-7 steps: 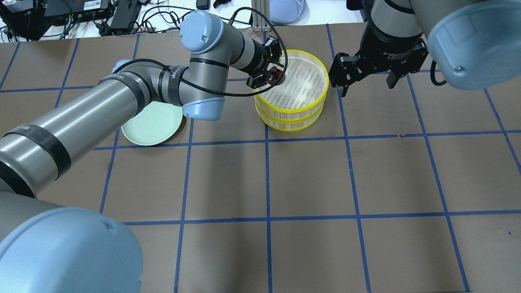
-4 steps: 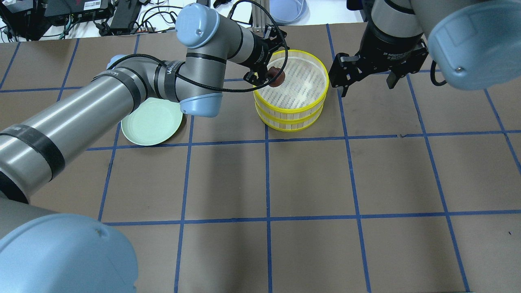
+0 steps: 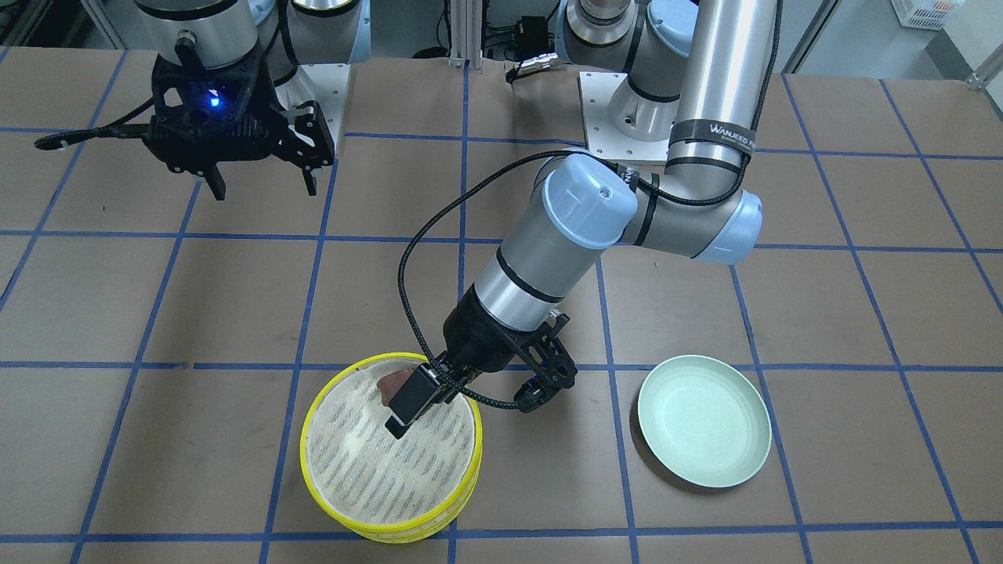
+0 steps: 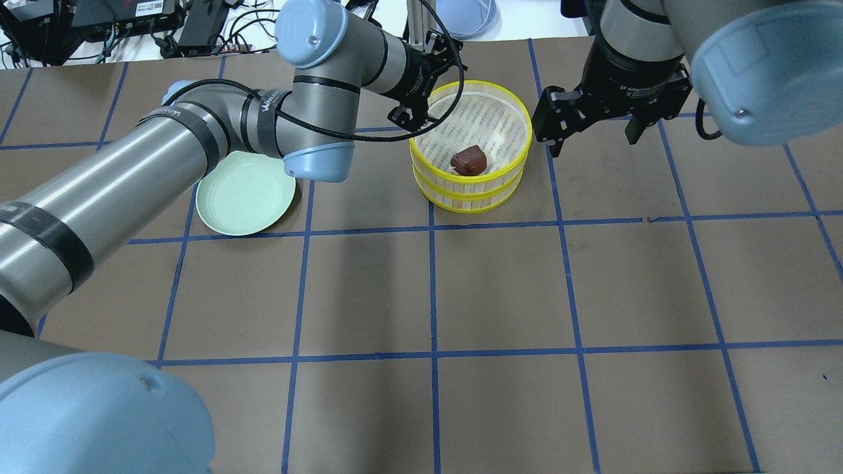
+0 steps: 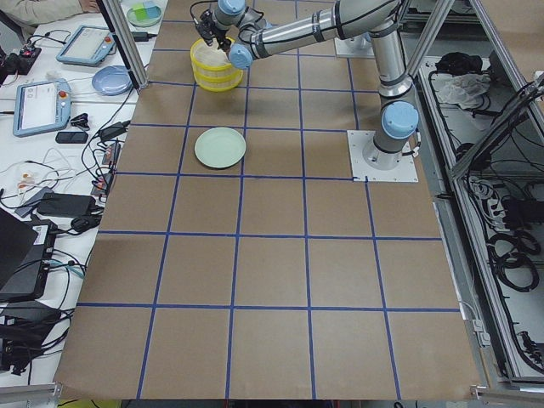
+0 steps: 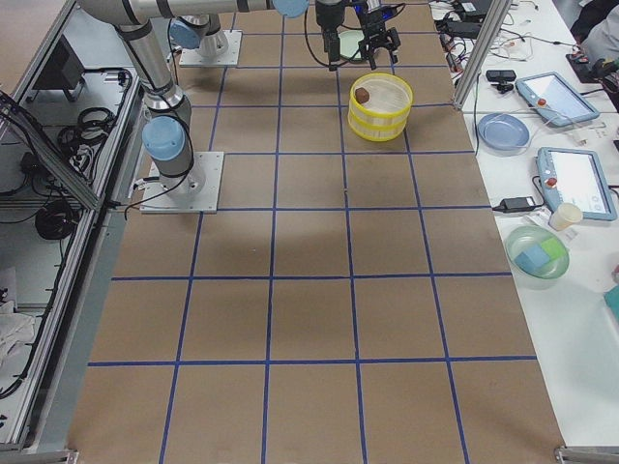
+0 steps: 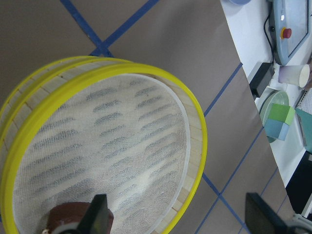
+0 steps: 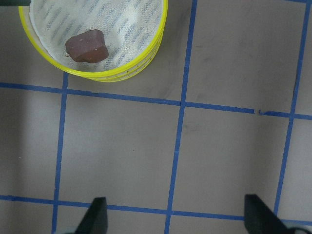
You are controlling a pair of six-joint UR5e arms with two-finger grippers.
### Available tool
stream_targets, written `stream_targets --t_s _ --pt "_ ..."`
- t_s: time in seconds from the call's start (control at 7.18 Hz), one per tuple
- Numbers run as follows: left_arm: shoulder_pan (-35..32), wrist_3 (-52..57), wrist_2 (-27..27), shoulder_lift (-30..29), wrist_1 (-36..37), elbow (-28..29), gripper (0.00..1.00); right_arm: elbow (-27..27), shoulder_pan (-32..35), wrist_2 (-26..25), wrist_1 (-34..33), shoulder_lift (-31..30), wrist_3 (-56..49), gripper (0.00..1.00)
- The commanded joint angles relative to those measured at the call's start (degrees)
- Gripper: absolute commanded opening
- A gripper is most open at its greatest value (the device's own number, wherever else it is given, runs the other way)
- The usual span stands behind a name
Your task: Stack buns with steamer
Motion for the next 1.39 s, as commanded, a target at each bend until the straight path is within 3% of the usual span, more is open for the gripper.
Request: stream_targets --t_s 0.0,0.14,0.42,0.56,0.84,1.25 --pt "4.06 22.72 7.00 3.89 -25.05 6.05 0.98 0.00 -0.03 0.07 -0.06 0.00 0.20 1.00" --pt "6.77 30.40 12.63 6.53 -32.14 6.61 1.00 0.00 -0.03 0.16 -0.06 0.00 0.20 1.00" --pt "13.01 44.63 16.26 12.50 -43.82 6.70 1.00 0.00 -0.03 0.07 0.02 -0.08 0.28 1.00" --pt "14.52 51.50 27.08 15.75 -49.82 6.70 1.00 0.00 -0.03 0.07 0.02 -0.08 0.37 1.00" --pt "15.76 53.59 29.30 21.82 -56.36 6.87 1.00 0.00 -0.03 0.07 0.02 -0.17 0.46 1.00" --pt "15.85 53.76 27.47 27.11 -61.30 6.44 1.00 0.00 -0.03 0.16 0.11 -0.17 -0.06 1.00"
